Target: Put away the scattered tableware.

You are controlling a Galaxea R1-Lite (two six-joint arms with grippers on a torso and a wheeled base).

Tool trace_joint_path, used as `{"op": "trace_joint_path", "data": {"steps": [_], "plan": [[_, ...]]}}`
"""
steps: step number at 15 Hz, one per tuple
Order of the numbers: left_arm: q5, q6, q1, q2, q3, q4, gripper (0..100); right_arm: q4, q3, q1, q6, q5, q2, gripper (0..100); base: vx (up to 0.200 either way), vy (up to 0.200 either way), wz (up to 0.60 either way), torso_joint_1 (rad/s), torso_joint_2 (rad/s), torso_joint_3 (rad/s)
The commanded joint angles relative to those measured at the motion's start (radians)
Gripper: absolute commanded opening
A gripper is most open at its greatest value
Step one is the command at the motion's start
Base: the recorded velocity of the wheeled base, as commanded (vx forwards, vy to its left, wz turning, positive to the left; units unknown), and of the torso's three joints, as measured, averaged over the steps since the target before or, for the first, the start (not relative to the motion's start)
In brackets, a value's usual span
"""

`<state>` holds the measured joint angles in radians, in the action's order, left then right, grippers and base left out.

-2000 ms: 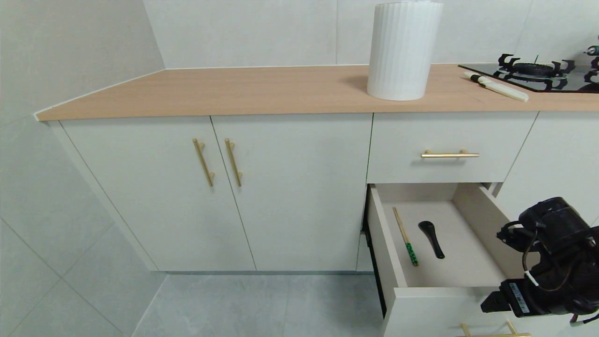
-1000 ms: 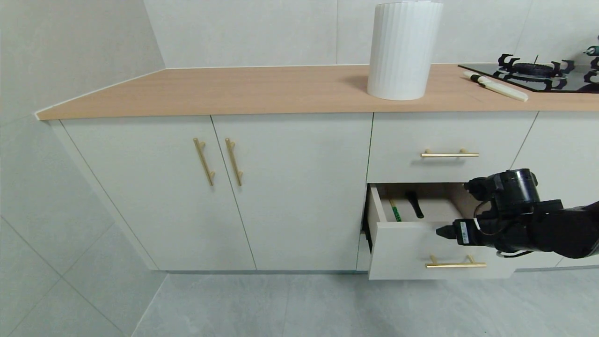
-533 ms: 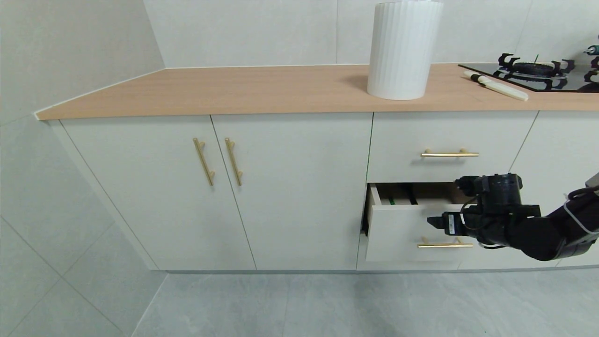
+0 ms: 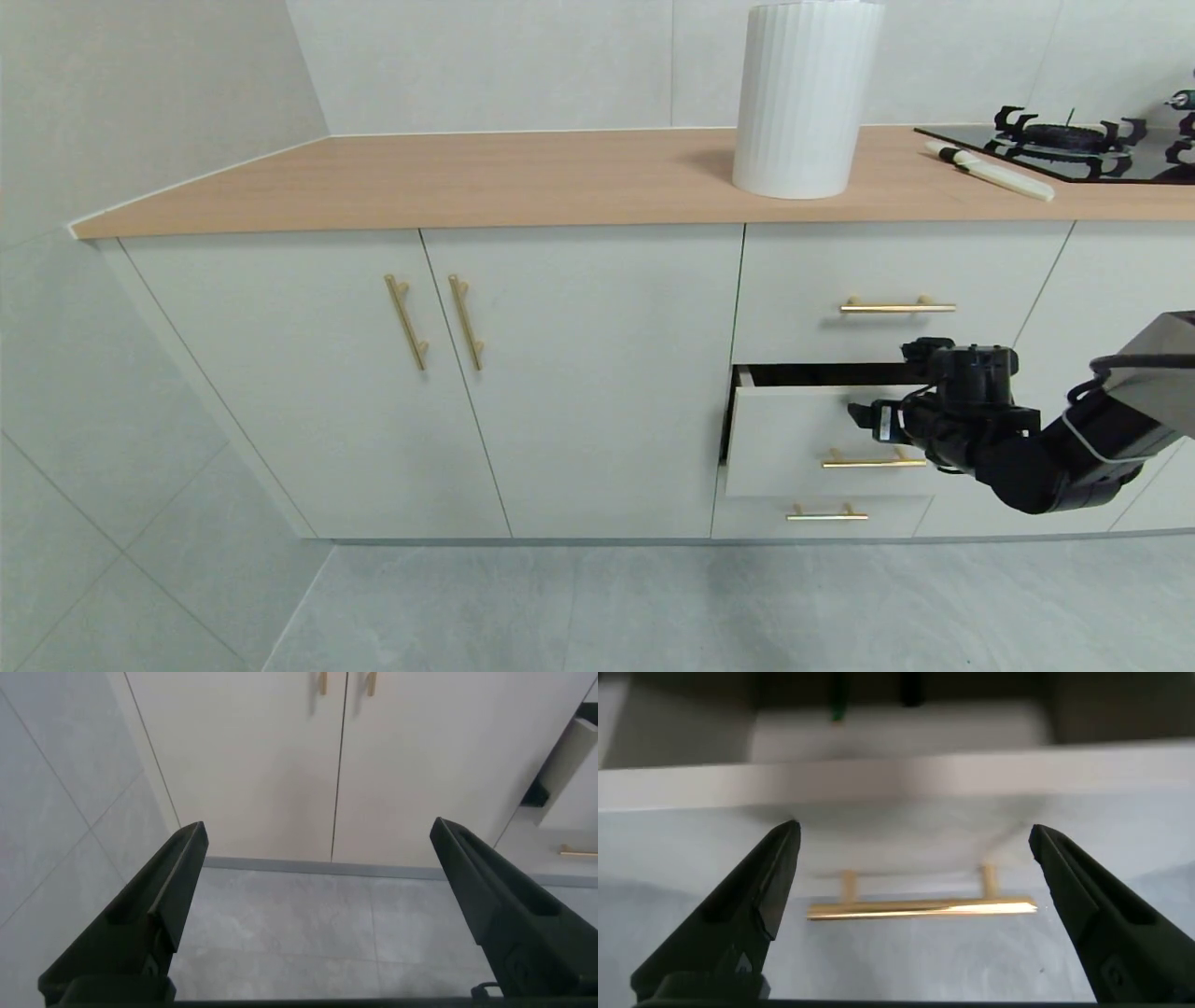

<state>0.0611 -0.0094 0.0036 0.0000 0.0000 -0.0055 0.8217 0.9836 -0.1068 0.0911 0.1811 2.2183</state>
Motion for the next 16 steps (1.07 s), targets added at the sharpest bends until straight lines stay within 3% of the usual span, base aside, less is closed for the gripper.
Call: {"op": "trace_joint_path", "data": {"steps": [1, 4, 16], "plan": [[0.000, 0.000, 0.001, 0.002, 0.000, -0.001, 100, 0.008, 0.015, 0.001, 0.001, 0.011, 0.037, 100, 0.000, 0.000, 0.00, 0.000, 0.00, 0.000], [0.000, 0.000, 0.001, 0.002, 0.000, -0.001, 100, 0.070, 0.052, 0.001, 0.007, 0.061, 0.089, 100, 0.000, 0.000, 0.00, 0.000, 0.00, 0.000], [0.000, 0.000, -0.001, 0.002, 0.000, -0.001, 100, 0.102, 0.224, 0.006, 0.098, 0.196, 0.181, 100, 0.000, 0.000, 0.00, 0.000, 0.00, 0.000]]}}
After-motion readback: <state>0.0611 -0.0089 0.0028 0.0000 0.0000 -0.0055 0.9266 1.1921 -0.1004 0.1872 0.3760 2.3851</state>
